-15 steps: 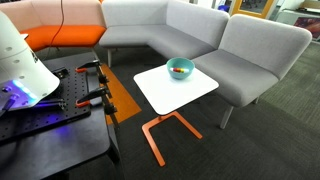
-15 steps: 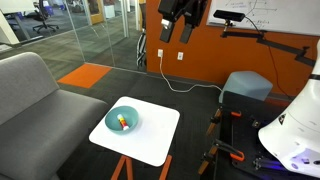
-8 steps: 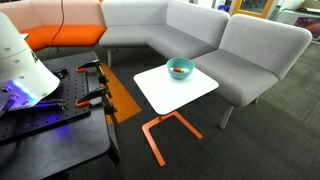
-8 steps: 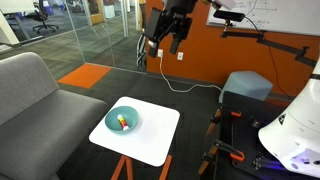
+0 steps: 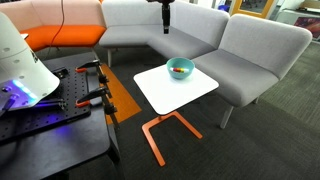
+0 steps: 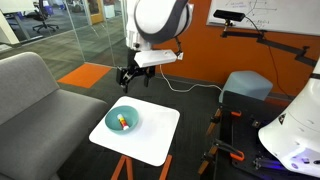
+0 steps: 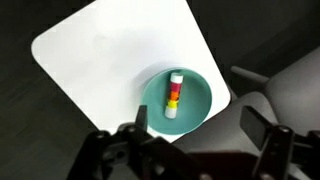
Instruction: Pick up the object from the light blue bowl and put it on the table
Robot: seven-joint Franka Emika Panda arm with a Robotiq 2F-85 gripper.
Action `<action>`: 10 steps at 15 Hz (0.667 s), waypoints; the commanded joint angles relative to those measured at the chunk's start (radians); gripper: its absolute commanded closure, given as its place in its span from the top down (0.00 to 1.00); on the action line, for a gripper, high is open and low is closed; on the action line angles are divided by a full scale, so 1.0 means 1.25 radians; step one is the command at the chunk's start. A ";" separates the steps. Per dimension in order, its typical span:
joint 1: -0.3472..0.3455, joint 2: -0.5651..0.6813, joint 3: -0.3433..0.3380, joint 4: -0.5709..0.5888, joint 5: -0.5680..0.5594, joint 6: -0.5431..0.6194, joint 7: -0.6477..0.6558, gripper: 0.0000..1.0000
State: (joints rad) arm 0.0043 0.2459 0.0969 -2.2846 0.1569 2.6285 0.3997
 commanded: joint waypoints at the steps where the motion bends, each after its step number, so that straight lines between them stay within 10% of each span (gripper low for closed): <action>1: 0.041 0.172 -0.045 0.161 0.012 -0.011 0.047 1.00; 10: 0.124 0.455 -0.127 0.424 0.021 -0.057 0.128 1.00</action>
State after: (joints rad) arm 0.1159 0.7568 -0.0100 -1.8365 0.1853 2.6180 0.5019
